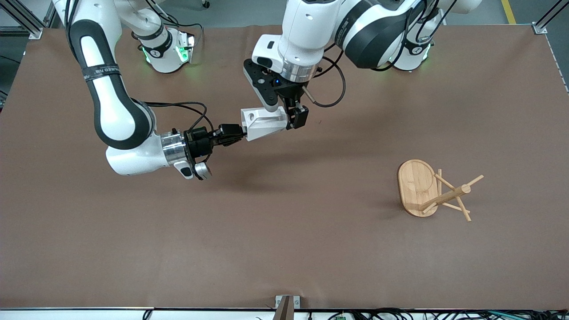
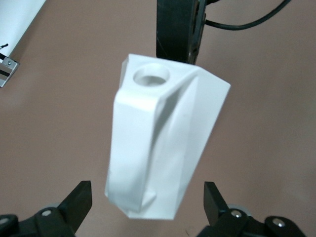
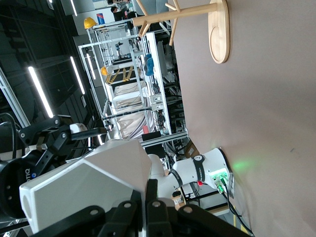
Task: Hang cup on rack
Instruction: 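Grasp the cup with the left gripper beside the right gripper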
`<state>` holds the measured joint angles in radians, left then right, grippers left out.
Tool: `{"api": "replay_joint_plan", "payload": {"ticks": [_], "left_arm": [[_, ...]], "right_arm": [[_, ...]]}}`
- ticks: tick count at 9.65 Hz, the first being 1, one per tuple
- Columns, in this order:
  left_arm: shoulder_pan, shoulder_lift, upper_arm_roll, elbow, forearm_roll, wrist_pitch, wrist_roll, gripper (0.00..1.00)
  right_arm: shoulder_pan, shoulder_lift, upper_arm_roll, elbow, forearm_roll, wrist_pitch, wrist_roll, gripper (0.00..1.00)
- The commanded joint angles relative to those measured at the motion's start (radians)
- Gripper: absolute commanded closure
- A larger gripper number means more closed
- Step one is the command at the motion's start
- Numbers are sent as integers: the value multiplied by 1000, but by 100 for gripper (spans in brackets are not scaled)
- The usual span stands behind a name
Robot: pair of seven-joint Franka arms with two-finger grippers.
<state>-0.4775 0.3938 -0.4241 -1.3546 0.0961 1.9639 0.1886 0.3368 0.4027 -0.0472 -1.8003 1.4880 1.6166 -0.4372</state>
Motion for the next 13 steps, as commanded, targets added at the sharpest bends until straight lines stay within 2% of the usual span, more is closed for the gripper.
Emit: {"api": "replay_joint_plan", "payload": {"ticks": [1,4,6,9,10,11,12,13], "left_arm": [[-7,43,1,8,33,24,6,0],[-7,46,-1,8,31,24,37,0],[-7,45,-1,8,31,24,35,7],[-6,39,-1,8,33,23,34,57],[-6,36,-1,6,33,21,26,71],[-4,33,1,6,33,17,25,73],[0,31,1,8,33,12,23,74],[10,30,4,8,30,9,22,74]], "right_arm": [[2,4,3,7,26,-6,-9,100],[2,4,10,15,26,-6,-6,100],[2,4,15,18,24,-14,-6,99],[2,4,15,24,23,-14,0,99],[2,4,15,24,23,-14,3,99],[2,4,15,33,23,-14,6,97],[1,2,13,35,23,-17,12,29],[-5,1,9,45,21,-23,24,0]]}}
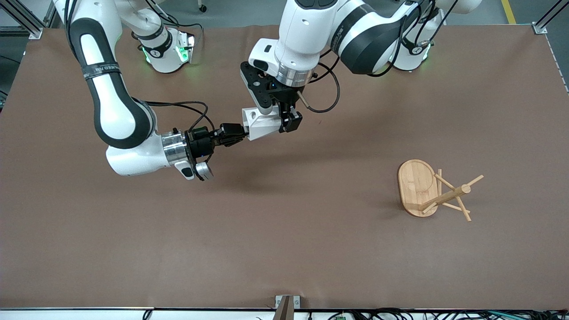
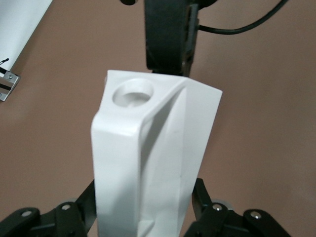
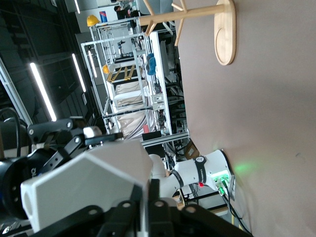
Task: Hang cup on rack
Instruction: 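Grasp the cup with the left gripper beside the right gripper, then open the right gripper and pull the left gripper away holding the cup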
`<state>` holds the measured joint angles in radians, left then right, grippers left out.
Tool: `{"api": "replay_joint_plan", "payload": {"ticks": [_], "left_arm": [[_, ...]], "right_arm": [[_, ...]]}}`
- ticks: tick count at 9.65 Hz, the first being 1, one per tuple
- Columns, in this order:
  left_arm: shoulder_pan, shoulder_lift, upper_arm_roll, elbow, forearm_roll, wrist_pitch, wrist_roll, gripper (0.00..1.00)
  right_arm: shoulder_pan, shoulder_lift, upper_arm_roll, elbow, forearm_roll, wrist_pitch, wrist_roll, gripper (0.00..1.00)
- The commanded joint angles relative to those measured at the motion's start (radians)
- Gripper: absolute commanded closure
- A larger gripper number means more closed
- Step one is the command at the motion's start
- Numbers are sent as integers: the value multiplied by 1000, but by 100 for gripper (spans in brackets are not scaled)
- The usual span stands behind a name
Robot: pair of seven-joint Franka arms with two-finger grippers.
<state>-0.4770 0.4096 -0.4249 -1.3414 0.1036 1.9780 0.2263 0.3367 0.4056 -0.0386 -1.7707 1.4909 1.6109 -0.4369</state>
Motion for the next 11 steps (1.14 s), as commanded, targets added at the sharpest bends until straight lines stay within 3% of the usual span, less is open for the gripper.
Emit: {"api": "replay_joint_plan", "payload": {"ticks": [1,3,4,7,9,11], "left_arm": [[27,3,12,-7,24,-8,-28,74],[63,-14,12,-7,25,-43,-88,74],[84,-18,14,-7,25,-48,-122,74],[168,-25,12,-8,25,-50,-148,76],[227,-26,12,-10,25,-50,-192,76],[268,-34,12,-16,15,-50,-354,76]], "right_arm": [[-11,-5,-4,46,8,-32,53,0],[-30,-25,-49,60,-32,-32,92,0],[-53,-63,-75,56,-128,-32,95,0],[-122,-151,-186,51,-494,-83,99,0],[-203,-215,-201,42,-753,-60,101,0],[-269,-264,-195,59,-991,12,99,0]]}}
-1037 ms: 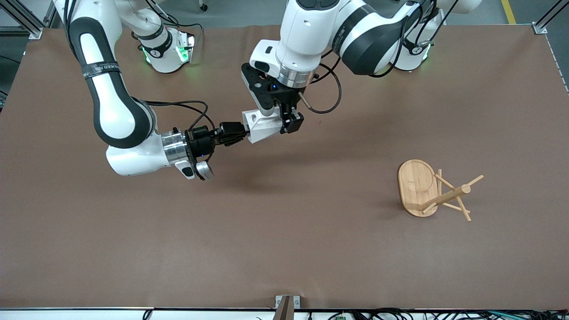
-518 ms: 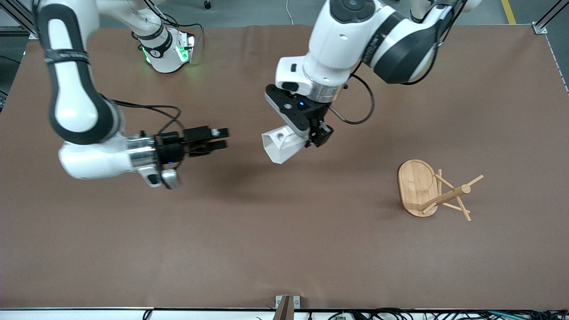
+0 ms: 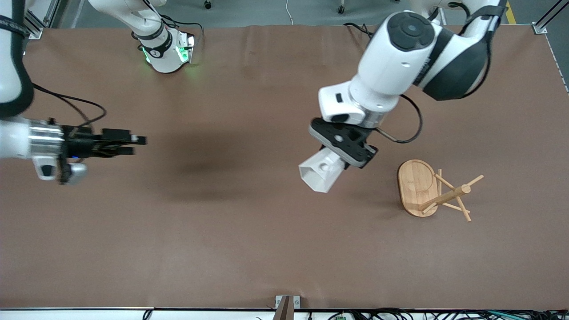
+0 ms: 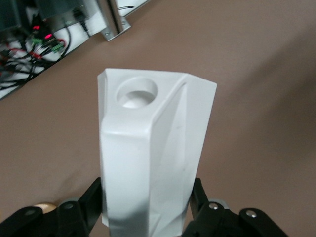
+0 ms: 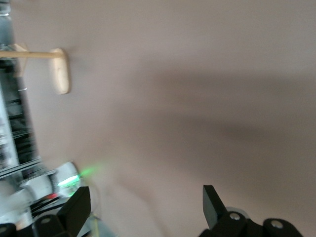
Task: Hang cup on rack
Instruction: 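Open the right gripper and pull the left gripper away holding the cup, then carry the cup with the left gripper over the wooden rack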
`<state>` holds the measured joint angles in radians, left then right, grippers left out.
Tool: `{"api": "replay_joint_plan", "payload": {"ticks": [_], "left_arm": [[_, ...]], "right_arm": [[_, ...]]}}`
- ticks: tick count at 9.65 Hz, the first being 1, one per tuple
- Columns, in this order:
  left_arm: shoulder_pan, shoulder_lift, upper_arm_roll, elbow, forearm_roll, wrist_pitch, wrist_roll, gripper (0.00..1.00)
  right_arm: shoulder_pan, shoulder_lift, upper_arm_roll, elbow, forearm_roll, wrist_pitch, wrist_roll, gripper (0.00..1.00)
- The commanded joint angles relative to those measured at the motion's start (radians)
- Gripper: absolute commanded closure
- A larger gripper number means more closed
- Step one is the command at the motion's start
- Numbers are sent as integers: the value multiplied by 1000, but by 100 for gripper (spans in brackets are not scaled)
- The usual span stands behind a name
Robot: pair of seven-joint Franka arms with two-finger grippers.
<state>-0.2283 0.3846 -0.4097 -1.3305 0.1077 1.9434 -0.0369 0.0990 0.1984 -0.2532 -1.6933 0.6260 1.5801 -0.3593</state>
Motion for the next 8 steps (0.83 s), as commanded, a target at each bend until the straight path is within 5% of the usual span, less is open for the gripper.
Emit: {"api": "replay_joint_plan", "payload": {"ticks": [1,4,7,8], "left_arm": [[41,-9,-3,-30,9,-15,-139,76],[99,-12,-3,-30,15,-72,-243,78],[167,-18,-11,-61,20,-104,-274,78],[168,-20,-11,-68,15,-103,-299,78]], "right_arm": [[-47,-66,20,18,-243,44,22,0],[-73,-73,28,191,-470,17,26,0],[-145,-144,103,265,-604,-52,23,0],[-180,-187,174,264,-677,-96,26,0]]}}
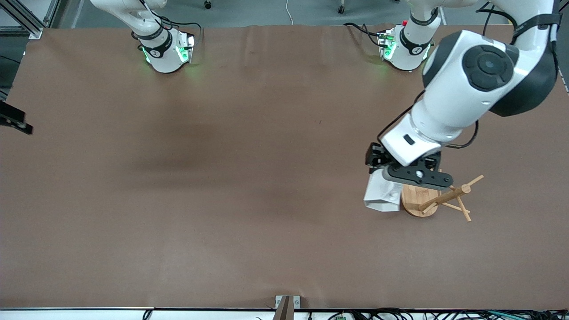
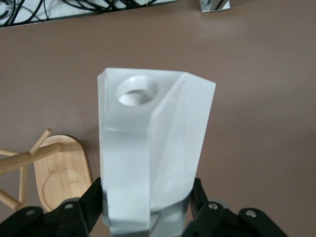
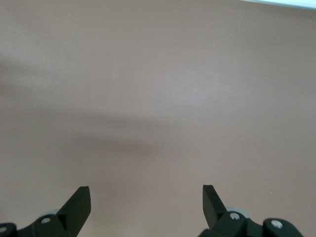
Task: Hang cup on rack
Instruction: 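Carry the cup with the left gripper over the wooden rack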
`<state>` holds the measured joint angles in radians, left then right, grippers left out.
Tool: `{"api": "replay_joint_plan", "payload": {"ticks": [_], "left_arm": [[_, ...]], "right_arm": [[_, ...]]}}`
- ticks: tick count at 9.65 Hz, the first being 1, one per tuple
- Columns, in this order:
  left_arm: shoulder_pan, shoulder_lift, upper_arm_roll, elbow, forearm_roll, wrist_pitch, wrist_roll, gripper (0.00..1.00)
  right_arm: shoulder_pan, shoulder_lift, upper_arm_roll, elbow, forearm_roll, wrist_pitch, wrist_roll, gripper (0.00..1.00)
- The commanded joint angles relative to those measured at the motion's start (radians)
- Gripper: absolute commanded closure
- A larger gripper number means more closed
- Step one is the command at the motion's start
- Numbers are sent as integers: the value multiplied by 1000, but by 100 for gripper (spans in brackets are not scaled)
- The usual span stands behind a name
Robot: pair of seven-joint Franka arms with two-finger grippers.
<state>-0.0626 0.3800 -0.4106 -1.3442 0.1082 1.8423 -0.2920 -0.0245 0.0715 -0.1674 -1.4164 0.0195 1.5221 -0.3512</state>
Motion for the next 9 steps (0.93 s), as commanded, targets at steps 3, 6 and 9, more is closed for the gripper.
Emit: {"api": "replay_joint_plan", "payload": {"ticks": [3,6,9], "left_arm": [[33,-45,-13,-145,1,35,-87,79],[70,-165,-2,-369,-97,172,-62,80],[107,-204,1,-489,-107,193,23,79]], "right_arm": [[-72,-90,190,-13,-129,-88,267,0],[-22,-85,88,-15,0,-109,268,0],[-26,-79,100,-12,-3,-105,267,0]]}}
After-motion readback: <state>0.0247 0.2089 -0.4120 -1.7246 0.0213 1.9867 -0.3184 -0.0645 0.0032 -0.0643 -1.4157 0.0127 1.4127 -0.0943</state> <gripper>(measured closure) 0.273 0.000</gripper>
